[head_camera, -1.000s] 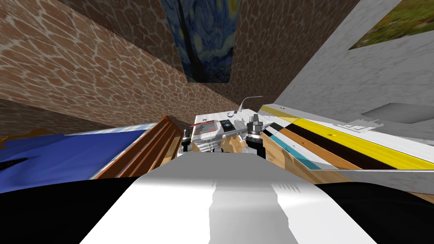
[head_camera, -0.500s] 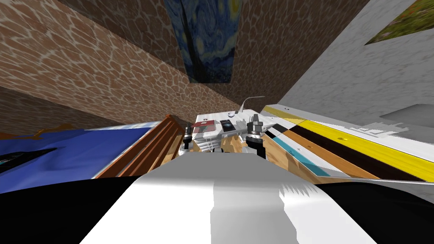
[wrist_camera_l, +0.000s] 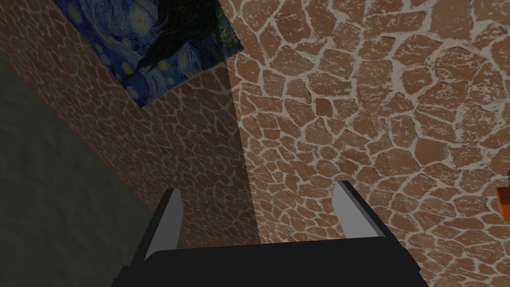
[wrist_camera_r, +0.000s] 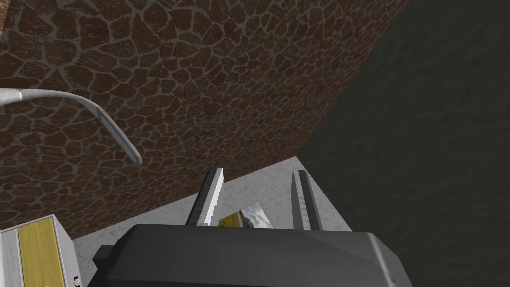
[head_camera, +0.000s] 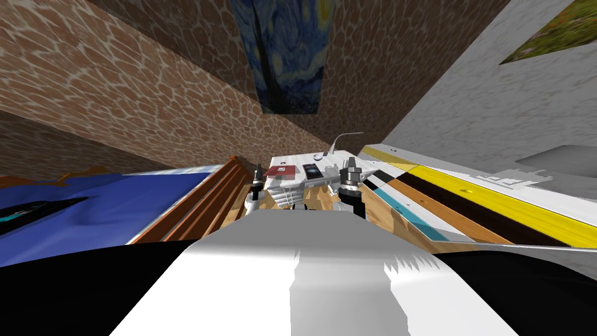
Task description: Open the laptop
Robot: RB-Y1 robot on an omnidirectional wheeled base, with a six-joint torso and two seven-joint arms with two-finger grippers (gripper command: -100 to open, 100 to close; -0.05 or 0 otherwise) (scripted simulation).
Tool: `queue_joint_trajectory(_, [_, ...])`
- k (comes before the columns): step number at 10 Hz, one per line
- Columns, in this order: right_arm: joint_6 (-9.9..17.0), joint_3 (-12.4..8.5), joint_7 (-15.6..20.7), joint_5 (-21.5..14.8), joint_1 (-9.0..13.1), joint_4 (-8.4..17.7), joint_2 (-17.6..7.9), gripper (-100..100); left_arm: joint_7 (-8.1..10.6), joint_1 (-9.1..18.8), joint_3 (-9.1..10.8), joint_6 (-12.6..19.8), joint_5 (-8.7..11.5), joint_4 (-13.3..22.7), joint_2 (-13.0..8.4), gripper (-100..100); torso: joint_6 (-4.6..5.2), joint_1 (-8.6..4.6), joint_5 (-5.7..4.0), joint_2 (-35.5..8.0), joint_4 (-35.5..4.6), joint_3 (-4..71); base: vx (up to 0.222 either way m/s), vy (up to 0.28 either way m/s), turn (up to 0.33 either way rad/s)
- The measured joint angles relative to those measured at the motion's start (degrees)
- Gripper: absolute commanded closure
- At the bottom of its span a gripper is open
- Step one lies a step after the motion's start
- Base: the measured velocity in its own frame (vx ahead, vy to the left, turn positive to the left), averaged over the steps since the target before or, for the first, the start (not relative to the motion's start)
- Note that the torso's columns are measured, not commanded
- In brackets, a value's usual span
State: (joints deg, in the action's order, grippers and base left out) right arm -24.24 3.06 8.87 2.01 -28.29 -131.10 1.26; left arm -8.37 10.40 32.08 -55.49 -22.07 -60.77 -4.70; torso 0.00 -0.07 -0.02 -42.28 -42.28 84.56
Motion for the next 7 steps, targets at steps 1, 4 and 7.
queue_joint_trajectory(1, [0.0,0.0,0.0,0.0,0.0,0.0,0.0,0,0.08,1.1,-0.16,0.8,0.3,0.6,-0.8,-100,0.0,0.01,0.0,0.0,0.0,0.0,-0.018,-0.016,0.003])
queue_joint_trajectory(4, [0.0,0.0,0.0,0.0,0.0,0.0,0.0,0,0.09,1.2,-0.18,1.0,0.3,0.6,-0.9,0,0.0,0.12,0.04,0.1,0.0,0.0,0.0,0.0,0.0])
queue_joint_trajectory(7, [0.0,0.0,0.0,0.0,0.0,0.0,0.0,0,0.09,1.2,-0.18,1.0,0.3,0.6,-0.9,0,0.0,0.06,0.02,0.0,0.0,0.0,0.0,0.0,0.0])
